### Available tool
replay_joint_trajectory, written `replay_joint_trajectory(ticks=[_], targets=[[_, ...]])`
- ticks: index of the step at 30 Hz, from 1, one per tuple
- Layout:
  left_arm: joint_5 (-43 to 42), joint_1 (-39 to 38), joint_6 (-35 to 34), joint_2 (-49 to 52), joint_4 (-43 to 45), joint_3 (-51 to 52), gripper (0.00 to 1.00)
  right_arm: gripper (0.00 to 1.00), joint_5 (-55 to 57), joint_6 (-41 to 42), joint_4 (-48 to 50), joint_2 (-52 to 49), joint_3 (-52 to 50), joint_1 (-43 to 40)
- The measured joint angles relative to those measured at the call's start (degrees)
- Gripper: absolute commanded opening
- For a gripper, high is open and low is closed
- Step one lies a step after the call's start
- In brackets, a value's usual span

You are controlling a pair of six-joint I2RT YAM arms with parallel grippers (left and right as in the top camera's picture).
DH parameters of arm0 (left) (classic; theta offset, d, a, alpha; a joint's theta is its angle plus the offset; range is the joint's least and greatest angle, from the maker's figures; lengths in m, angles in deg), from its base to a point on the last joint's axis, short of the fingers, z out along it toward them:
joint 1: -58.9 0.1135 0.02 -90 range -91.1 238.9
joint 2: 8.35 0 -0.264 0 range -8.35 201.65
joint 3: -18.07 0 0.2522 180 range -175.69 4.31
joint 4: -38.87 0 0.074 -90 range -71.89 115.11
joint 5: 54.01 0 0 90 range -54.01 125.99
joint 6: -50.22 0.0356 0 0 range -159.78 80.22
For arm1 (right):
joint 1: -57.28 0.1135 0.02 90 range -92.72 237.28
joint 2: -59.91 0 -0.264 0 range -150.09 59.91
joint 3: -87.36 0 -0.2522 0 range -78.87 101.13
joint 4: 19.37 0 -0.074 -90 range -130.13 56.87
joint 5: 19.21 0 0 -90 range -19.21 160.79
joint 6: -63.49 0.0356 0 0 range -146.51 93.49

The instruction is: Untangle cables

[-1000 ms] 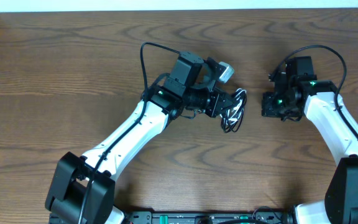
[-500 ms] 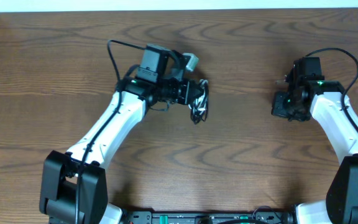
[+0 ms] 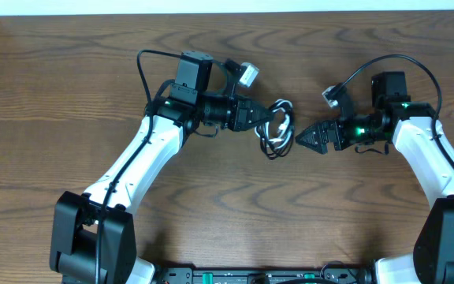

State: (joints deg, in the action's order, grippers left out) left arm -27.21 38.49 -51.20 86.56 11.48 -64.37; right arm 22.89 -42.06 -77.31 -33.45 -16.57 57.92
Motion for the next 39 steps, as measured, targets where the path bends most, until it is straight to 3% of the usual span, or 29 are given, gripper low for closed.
replay_joint_trajectory(ticks=[15, 16, 17, 18, 19, 20, 28, 39], targets=[[-10.60, -1.27, -10.34, -0.17, 5.51, 0.00, 0.08, 0.99, -2.84, -2.12, 6.25, 0.00, -0.02, 3.15], [-10.95, -1.51, -10.93, -0.22, 5.86, 0.00, 0.08, 0.95, -2.78, -2.14, 6.64, -0.02, -0.02, 3.43], [-11.37, -1.77, -11.50, -0.33, 6.27, 0.00, 0.08, 0.88, -2.69, -2.14, 6.91, 0.00, -0.02, 3.52], [-11.67, -1.97, -12.24, -0.63, 6.51, 0.00, 0.08, 0.68, -2.67, -2.49, 7.26, 0.00, -0.02, 3.69], [-11.74, -2.05, -12.59, -0.92, 6.58, 0.00, 0.08, 0.23, -2.64, -2.54, 7.45, 0.00, -0.04, 3.74], [-11.91, -2.12, -12.85, -1.33, 6.62, 0.00, 0.08, 0.01, -2.58, -2.54, 7.67, 0.00, -0.04, 3.74], [-10.12, -2.10, -13.84, -5.64, 6.62, 0.00, 0.08, 0.01, 1.75, 4.13, 8.74, 0.00, -0.04, 3.72], [-5.42, -2.14, -10.71, -5.84, 6.56, 0.00, 0.08, 0.01, 34.62, 24.68, -1.18, 0.00, -0.07, 3.34]])
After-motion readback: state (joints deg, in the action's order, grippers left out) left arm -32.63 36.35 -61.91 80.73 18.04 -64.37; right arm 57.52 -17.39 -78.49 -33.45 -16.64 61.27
